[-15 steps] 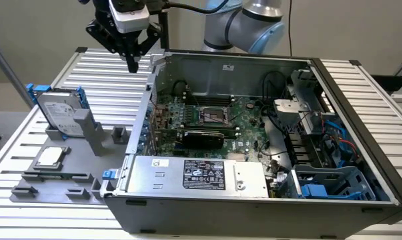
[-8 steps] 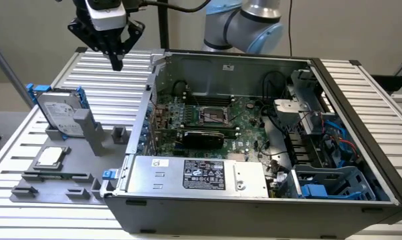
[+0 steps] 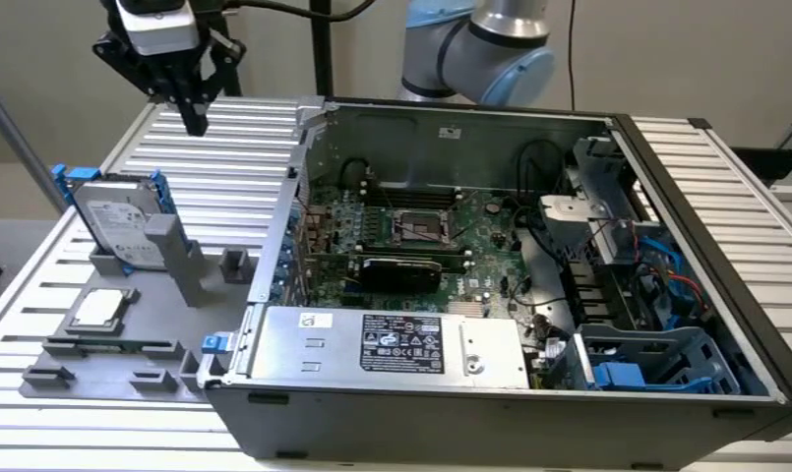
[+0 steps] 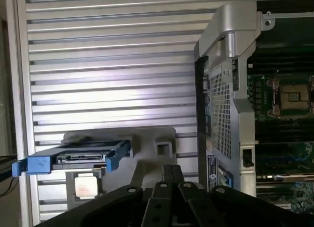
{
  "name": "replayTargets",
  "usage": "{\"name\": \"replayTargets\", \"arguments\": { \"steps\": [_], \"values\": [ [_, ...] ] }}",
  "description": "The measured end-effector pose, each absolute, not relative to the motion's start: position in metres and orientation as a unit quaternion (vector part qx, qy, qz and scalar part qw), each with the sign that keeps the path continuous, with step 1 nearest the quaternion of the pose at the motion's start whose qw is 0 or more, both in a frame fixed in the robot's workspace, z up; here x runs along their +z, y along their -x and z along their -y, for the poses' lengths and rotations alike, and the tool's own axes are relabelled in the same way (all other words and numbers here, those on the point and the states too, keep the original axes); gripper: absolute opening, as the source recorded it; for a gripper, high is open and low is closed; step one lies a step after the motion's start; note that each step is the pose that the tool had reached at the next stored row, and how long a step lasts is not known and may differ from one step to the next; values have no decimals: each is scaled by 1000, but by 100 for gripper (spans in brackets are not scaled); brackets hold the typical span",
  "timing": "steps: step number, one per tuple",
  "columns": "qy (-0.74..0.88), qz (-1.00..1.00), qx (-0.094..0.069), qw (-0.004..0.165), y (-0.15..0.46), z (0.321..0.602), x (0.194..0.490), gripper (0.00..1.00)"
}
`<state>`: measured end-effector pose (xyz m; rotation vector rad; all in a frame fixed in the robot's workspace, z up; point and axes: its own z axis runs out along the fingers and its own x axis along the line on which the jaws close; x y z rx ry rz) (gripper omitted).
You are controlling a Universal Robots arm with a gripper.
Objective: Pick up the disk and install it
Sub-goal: 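Reach for the disk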
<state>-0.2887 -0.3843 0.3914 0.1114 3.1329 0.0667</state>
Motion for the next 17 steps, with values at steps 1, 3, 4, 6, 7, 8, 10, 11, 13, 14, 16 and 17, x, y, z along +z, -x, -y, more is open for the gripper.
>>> {"name": "replayTargets", "arguments": {
  "steps": [1,3,4,6,7,8,10,11,13,14,16,17],
  "values": [
    [-36,-999,21,3,293,384,391,0],
    [-36,-999,21,2,302,383,390,0],
    [-36,-999,21,2,307,383,389,0],
    [-36,-999,21,2,316,383,388,0],
    [-36,-999,21,2,321,383,387,0],
    [-36,-999,21,2,325,383,386,0],
    [-36,-999,20,1,334,382,384,0],
    [-36,-999,20,1,339,382,383,0],
    [-36,-999,20,1,348,382,382,0],
    [-36,-999,20,1,353,382,381,0],
    [-36,-999,20,0,362,382,379,0],
    [-36,-999,20,0,366,382,378,0]
  ]
}}
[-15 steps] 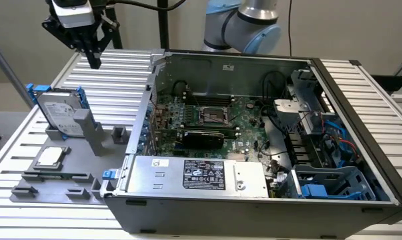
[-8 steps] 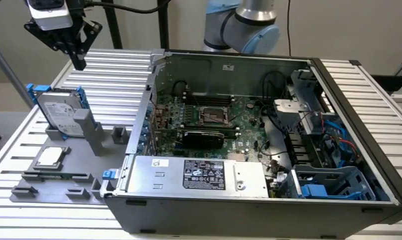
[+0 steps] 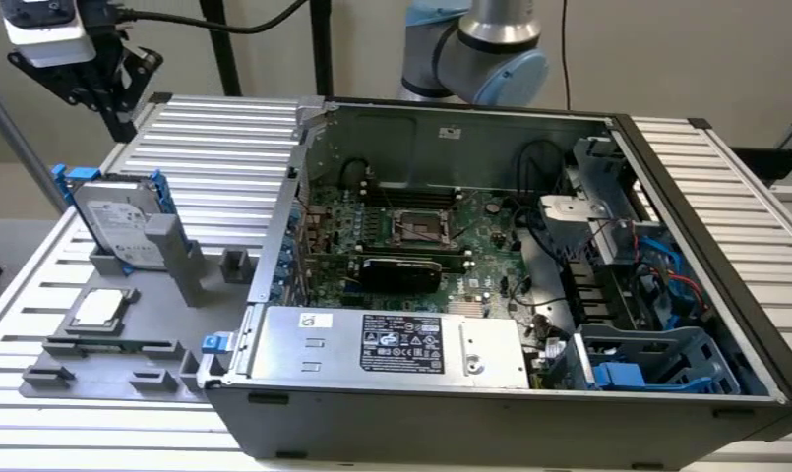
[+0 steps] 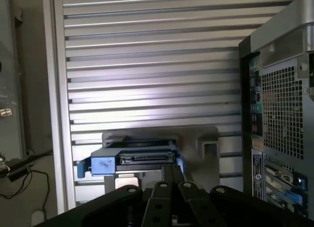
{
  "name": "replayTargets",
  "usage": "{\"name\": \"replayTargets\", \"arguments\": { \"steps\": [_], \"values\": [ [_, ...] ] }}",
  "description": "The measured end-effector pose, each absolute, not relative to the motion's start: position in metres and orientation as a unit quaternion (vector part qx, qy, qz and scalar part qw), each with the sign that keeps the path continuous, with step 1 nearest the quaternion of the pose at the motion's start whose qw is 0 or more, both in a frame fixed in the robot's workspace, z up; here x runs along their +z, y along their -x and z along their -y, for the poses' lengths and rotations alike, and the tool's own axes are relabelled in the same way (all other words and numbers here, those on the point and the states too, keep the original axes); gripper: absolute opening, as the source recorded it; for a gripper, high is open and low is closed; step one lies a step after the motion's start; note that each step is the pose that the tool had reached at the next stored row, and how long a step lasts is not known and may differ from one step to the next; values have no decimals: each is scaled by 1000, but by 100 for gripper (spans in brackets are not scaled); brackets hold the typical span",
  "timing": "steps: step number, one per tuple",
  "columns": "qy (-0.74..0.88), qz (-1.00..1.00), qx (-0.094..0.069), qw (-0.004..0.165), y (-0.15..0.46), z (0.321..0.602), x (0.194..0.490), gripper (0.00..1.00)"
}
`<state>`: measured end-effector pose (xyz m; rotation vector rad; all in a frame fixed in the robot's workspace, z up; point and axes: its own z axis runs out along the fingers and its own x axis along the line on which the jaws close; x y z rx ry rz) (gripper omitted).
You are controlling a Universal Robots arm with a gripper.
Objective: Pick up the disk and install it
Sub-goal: 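Reach for the disk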
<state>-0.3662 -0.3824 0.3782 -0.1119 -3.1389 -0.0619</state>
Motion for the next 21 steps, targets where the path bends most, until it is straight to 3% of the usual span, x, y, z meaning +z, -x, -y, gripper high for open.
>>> {"name": "replayTargets", "arguments": {
  "steps": [14,21],
  "values": [
    [36,999,-19,11,429,382,369,0],
    [36,999,-19,12,431,382,369,0]
  ]
}}
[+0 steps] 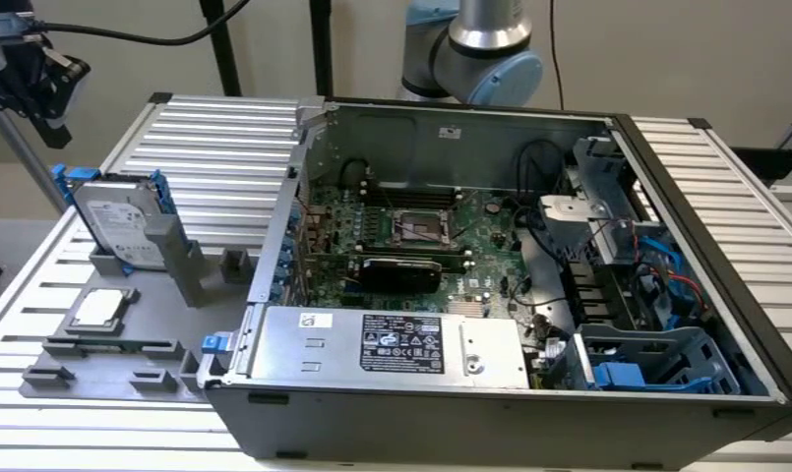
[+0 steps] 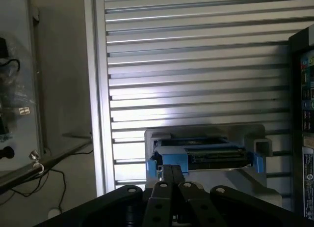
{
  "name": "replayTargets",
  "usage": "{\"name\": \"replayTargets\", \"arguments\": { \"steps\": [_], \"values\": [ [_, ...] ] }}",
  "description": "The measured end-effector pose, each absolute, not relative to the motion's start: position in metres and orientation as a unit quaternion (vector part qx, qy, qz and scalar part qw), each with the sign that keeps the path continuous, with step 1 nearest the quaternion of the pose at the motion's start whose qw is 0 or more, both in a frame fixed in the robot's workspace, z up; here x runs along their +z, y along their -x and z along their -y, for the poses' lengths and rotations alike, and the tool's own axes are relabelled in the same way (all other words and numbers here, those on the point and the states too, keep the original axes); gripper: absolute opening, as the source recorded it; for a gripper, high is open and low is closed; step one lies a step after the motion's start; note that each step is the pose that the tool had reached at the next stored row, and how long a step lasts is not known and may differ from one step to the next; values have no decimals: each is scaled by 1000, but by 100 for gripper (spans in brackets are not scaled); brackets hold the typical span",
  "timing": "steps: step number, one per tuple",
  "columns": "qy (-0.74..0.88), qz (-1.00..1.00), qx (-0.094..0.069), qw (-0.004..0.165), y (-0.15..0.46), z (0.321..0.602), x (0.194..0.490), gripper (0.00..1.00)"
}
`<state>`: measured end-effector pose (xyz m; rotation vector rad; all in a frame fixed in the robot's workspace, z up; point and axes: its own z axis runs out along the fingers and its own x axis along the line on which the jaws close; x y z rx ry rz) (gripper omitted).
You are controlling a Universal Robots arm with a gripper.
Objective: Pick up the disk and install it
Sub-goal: 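Reach for the disk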
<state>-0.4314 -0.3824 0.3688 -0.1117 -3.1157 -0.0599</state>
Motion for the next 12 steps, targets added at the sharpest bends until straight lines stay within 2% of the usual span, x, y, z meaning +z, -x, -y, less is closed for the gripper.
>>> {"name": "replayTargets", "arguments": {
  "steps": [12],
  "values": [
    [34,999,-19,12,425,382,369,0]
  ]
}}
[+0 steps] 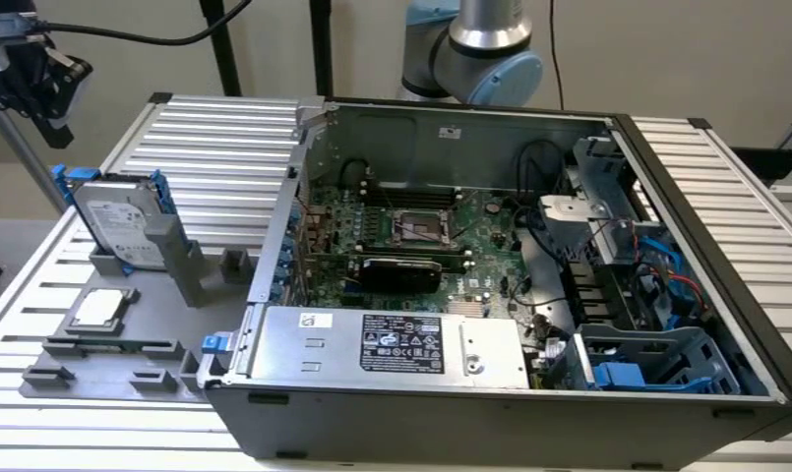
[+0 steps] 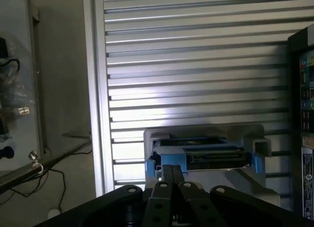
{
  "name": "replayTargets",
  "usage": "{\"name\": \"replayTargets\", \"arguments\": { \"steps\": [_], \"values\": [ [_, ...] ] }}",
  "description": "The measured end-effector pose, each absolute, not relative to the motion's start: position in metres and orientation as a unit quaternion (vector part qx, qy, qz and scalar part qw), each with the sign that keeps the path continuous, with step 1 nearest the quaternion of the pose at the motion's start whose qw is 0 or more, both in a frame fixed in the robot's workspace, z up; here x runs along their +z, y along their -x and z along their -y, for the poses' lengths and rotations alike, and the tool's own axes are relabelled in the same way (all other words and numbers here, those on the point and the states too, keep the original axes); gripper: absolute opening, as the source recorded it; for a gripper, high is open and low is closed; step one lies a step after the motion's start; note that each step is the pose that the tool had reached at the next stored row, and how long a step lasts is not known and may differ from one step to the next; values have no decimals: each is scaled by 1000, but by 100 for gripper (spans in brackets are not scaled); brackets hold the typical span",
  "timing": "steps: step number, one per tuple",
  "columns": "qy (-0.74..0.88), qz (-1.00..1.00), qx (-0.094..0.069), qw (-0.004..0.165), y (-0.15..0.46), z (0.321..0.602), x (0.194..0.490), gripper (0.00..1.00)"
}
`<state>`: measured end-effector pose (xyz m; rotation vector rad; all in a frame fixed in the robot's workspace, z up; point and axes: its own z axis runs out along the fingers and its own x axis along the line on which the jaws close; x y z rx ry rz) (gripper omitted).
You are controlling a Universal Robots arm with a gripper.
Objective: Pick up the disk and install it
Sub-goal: 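Reach for the disk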
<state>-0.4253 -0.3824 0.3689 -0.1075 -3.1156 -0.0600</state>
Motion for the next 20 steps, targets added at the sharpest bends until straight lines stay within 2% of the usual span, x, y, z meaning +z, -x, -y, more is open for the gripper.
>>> {"name": "replayTargets", "arguments": {
  "steps": [20],
  "values": [
    [-122,992,-17,13,418,382,362,0]
  ]
}}
